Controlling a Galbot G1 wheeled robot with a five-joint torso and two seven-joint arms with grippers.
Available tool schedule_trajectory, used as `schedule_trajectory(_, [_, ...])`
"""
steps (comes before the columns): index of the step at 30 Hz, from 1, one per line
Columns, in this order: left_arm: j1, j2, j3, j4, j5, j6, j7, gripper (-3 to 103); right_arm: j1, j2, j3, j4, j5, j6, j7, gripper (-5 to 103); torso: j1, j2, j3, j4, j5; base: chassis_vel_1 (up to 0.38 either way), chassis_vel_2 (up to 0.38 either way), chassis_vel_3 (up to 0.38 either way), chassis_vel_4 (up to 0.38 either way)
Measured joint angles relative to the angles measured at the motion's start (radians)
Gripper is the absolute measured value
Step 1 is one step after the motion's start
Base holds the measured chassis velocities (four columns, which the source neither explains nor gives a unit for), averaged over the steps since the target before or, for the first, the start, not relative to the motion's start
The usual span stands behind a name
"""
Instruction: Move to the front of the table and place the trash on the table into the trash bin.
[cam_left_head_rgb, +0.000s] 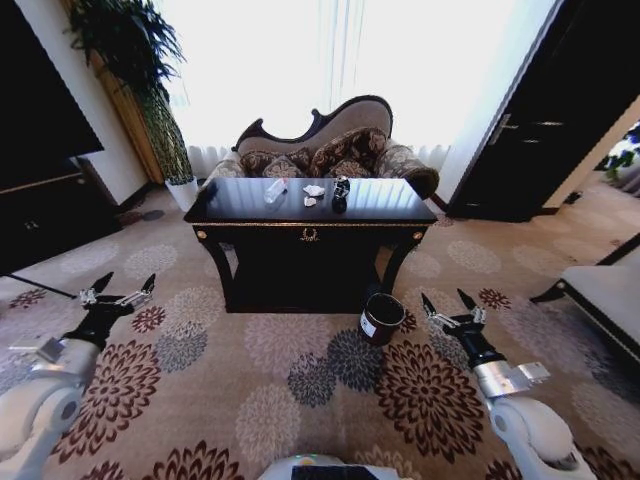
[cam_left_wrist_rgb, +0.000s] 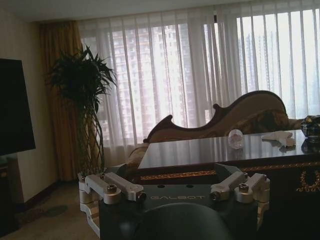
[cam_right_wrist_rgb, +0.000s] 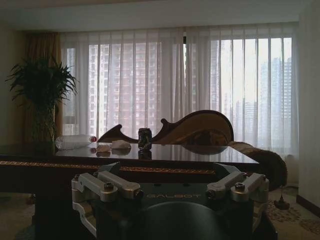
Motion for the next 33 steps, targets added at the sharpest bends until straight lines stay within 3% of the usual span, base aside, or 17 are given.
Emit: schedule_trajectory(33, [0.006,0.001,0.003,0.006,0.006,-0.004,0.007,98,0.001,0.006,-0.001,-0.004,0.008,-0.002,-0.001,100,0.0,0.0,0.0,0.0,0.0,-0.109,0.109,0.106,-0.104])
